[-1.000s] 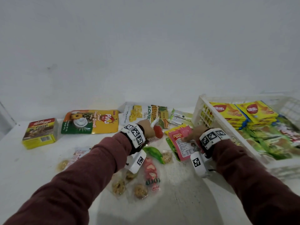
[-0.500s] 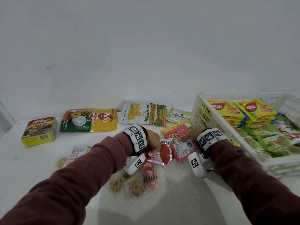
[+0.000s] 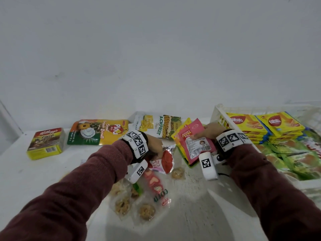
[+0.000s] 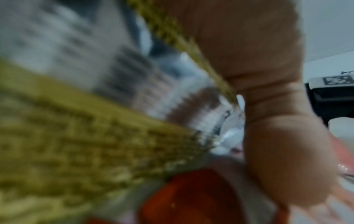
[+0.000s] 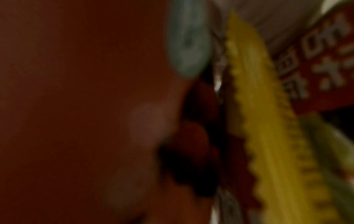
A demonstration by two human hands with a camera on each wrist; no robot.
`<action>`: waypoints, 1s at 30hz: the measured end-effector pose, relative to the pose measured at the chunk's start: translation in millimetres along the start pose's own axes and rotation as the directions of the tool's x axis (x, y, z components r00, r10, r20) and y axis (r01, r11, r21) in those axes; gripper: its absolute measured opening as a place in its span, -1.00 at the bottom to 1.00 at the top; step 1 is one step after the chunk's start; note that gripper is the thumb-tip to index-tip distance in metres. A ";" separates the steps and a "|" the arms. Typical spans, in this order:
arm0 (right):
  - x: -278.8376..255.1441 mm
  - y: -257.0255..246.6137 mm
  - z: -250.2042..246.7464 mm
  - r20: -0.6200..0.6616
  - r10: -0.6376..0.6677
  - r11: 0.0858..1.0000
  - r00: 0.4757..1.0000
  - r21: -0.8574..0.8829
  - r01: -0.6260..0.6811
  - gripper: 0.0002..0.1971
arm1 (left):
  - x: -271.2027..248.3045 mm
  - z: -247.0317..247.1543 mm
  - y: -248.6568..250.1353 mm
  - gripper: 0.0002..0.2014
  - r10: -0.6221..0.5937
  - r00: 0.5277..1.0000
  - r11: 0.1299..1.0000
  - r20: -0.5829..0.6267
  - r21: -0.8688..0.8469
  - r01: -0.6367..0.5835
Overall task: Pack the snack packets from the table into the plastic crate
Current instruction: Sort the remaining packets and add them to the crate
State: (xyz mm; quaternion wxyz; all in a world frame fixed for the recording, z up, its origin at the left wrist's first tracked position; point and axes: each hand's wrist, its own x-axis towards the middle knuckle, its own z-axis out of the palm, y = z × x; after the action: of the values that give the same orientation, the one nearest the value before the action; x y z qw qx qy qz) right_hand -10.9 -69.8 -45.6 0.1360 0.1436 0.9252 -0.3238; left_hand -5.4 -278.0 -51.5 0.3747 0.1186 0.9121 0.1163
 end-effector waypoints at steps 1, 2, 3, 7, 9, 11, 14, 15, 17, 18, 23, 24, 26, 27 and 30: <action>0.8 -4.9 -2.3 -0.007 -0.026 0.999 1.000 0.030 0.026 -0.56 | -1.4 -3.1 -2.4 -0.85 0.008 1.000 0.999 0.006 -0.045 -0.008; 3.8 -8.7 -3.8 -0.017 -0.050 0.997 0.999 0.066 0.051 -0.61 | -2.5 -6.6 -4.7 -0.83 0.014 1.000 0.998 -0.004 -0.064 -0.014; 6.9 -12.3 -4.4 -0.025 -0.077 0.993 0.997 0.091 0.079 -0.67 | -2.6 -10.4 -7.8 -0.85 0.018 0.999 0.997 -0.031 -0.074 -0.020; 26.6 -25.0 -1.9 0.033 -0.140 0.989 0.990 0.044 0.139 -0.73 | -1.2 -24.2 -19.4 -0.80 0.016 0.994 0.989 -0.109 -0.143 -0.031; 41.2 -30.2 -1.1 0.052 -0.151 0.988 0.987 -0.014 0.151 -0.61 | -0.6 -29.9 -23.4 -0.78 0.010 0.992 0.984 -0.128 -0.178 -0.033; 54.9 -31.8 -1.3 0.076 -0.138 0.986 0.988 -0.080 0.144 -0.55 | 1.9 -35.1 -27.1 -0.80 0.009 0.990 0.980 -0.138 -0.194 -0.035; 75.8 -29.2 0.3 0.122 -0.091 0.984 0.988 -0.139 0.107 -0.53 | 8.6 -41.8 -32.5 -0.84 0.009 0.989 0.974 -0.145 -0.222 -0.041; 80.8 -29.0 1.6 0.134 -0.078 0.983 0.988 -0.154 0.099 -0.55 | 10.4 -44.2 -34.0 -0.85 0.014 0.990 0.973 -0.142 -0.226 -0.046; 87.7 -26.7 5.6 0.157 -0.057 0.982 0.986 -0.171 0.084 -0.61 | 13.3 -46.9 -37.0 -0.83 0.027 0.991 0.971 -0.130 -0.234 -0.057; 92.6 -26.1 7.9 0.166 -0.055 0.981 0.985 -0.175 0.084 -0.63 | 15.6 -48.9 -39.0 -0.81 0.031 0.992 0.969 -0.126 -0.238 -0.061; 104.9 -22.2 15.9 0.170 -0.047 0.972 0.984 -0.219 0.085 -0.44 | 16.8 -51.4 -44.0 -0.90 0.024 0.995 0.966 -0.097 -0.255 -0.049; 102.5 -22.7 16.3 0.171 -0.047 0.968 0.984 -0.237 0.087 -0.44 | 16.0 -52.0 -44.0 -0.89 0.021 0.995 0.964 -0.097 -0.261 -0.046; 95.1 -22.6 17.6 0.178 -0.041 0.967 0.983 -0.240 0.084 -0.54 | 14.7 -53.3 -45.3 -0.89 0.014 0.995 0.963 -0.104 -0.267 -0.041; 92.9 -21.4 18.6 0.178 -0.041 0.967 0.983 -0.242 0.084 -0.57 | 13.1 -53.5 -46.1 -0.90 0.008 0.994 0.963 -0.110 -0.267 -0.037; 81.4 -17.9 23.4 0.170 -0.058 0.954 0.984 -0.279 0.105 -0.61 | 4.9 -52.2 -46.5 -0.77 -0.016 0.989 0.960 -0.144 -0.278 -0.025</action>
State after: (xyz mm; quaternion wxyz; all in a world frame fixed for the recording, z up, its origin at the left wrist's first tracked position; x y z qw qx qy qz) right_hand -88.5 -83.7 -81.2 0.2157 0.0576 0.9536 -0.2019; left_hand -51.9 -326.9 -32.6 0.3200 0.0577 0.9112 0.2528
